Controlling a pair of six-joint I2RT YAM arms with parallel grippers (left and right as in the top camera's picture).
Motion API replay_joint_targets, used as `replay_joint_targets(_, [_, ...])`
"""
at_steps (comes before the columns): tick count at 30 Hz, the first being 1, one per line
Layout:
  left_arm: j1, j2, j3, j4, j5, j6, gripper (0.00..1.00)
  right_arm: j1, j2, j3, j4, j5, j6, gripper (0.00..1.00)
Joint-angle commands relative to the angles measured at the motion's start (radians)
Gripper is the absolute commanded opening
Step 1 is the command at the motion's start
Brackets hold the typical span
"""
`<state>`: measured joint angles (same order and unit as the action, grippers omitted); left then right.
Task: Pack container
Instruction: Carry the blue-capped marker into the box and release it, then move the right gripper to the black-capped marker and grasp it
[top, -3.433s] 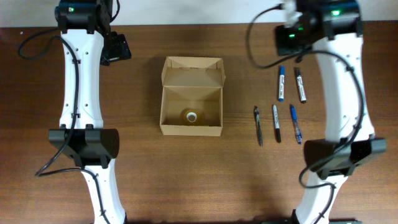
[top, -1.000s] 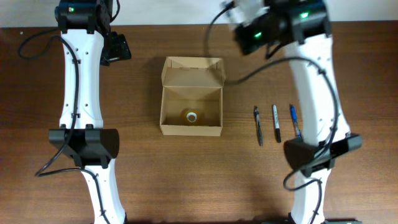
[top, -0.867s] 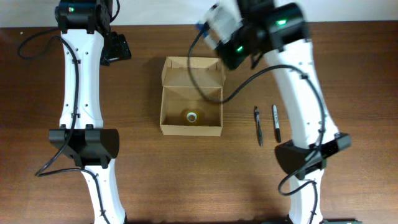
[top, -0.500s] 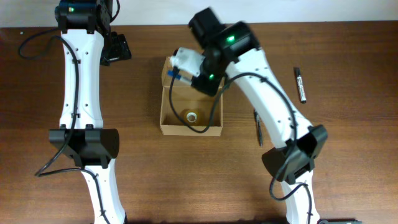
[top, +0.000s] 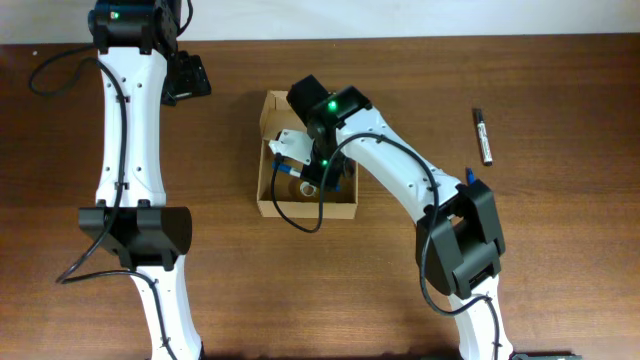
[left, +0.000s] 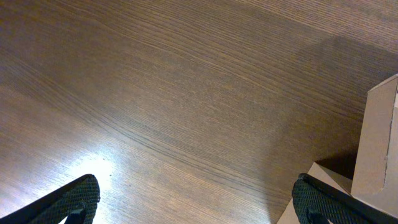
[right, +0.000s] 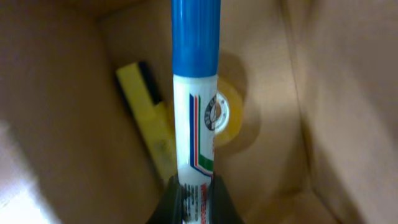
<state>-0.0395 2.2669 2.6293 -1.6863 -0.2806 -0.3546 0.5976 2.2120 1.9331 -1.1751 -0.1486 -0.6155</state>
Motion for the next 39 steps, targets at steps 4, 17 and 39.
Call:
replay_joint_targets(4, [0.005, 0.002, 0.019, -0.001, 0.003, 0.012, 1.00, 0.004, 0.007, -0.103, 0.111, 0.029, 0.033, 0.04])
replay_joint_targets(17, [0.005, 0.002, 0.019, -0.001, 0.003, 0.012, 1.00, 0.005, -0.016, -0.042, 0.060, 0.150, 0.109, 0.49])
replay_joint_targets(39, [0.005, 0.002, 0.019, -0.001, 0.003, 0.012, 1.00, -0.283, -0.206, 0.333, -0.174, 0.323, 0.612, 0.58])
